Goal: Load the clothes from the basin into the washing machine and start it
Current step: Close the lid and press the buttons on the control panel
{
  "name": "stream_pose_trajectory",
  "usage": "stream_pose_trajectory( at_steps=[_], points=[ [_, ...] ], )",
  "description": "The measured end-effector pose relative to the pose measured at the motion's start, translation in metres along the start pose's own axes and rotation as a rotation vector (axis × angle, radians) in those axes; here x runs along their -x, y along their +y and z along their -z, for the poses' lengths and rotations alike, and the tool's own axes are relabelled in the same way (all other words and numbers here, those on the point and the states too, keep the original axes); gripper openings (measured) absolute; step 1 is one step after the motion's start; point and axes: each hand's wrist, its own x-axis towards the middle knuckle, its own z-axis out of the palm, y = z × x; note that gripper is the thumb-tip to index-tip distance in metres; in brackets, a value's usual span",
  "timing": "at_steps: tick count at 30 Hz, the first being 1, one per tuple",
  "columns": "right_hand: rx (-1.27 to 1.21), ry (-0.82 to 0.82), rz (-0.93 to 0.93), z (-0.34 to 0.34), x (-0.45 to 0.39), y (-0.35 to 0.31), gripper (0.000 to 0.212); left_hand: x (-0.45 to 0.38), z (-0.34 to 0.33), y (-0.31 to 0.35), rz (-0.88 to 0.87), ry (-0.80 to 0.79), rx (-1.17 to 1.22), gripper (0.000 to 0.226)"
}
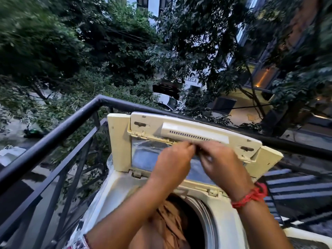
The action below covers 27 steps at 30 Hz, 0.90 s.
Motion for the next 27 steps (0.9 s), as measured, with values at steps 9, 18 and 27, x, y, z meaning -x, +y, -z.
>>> stream_pose_trajectory(
  at_steps=[9,18,27],
  points=[
    [0.226,0.057,-0.217,0.015,-0.023,0.034,0.037,-0.053,0.018,-0.008,-0.030,0.149,-0.094,0.044],
    [0.050,0.107,-0.316,0.031,0.024,0.001,0.024,-0.015,0.022,-0.021,0.044,0.121,0.063,0.036],
    [0.295,0.082,-0.303,0.029,0.069,-0.035,0.020,0.045,0.041,-0.015,0.034,0.036,0.133,0.025]
  ],
)
